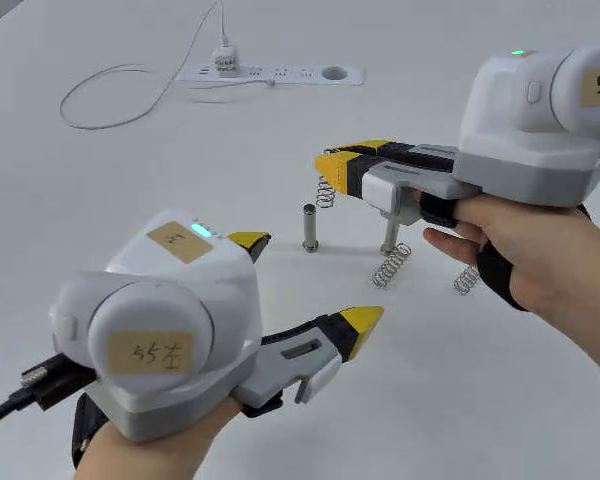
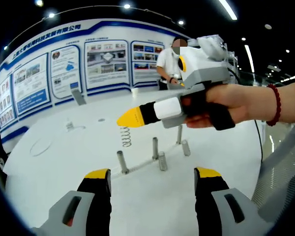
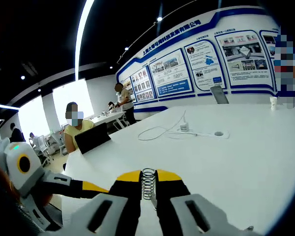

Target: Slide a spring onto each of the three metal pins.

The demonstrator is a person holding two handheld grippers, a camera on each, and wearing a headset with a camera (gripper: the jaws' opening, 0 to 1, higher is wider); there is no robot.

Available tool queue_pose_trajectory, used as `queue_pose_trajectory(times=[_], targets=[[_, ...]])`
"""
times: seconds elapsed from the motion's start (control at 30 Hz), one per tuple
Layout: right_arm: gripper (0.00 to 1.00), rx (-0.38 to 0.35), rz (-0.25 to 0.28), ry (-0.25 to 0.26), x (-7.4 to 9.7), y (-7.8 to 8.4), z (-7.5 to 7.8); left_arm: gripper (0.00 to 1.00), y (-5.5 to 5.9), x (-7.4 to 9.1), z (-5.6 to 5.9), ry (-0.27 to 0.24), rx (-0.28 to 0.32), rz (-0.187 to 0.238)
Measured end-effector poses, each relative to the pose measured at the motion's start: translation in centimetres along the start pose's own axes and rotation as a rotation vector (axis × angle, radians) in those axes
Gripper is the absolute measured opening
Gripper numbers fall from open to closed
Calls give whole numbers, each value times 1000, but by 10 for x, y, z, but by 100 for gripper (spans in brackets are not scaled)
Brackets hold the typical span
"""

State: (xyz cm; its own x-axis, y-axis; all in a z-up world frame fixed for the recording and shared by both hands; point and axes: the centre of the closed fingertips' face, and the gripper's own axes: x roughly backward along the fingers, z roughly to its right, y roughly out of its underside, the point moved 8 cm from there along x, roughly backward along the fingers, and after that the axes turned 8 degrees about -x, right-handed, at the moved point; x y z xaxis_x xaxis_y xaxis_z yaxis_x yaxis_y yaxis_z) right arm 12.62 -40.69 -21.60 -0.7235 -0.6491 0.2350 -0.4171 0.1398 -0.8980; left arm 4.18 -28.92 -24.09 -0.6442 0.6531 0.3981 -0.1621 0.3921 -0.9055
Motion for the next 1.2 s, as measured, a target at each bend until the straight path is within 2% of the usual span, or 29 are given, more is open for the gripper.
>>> queue_pose_trajectory(times=[0.23, 0.57, 0.97, 1.2], targets=[[11, -45, 5, 20, -11, 3, 2, 77, 4, -2, -1, -3, 16, -22], [11, -8, -17, 36, -18, 7, 1, 80, 4, -2, -1, -4, 26, -30], [11, 161, -76, 47, -20, 19, -7, 80, 4, -1, -1, 5, 31, -29], [11, 185, -111, 72, -23, 28, -7, 80, 5, -1, -1, 2, 23, -41]])
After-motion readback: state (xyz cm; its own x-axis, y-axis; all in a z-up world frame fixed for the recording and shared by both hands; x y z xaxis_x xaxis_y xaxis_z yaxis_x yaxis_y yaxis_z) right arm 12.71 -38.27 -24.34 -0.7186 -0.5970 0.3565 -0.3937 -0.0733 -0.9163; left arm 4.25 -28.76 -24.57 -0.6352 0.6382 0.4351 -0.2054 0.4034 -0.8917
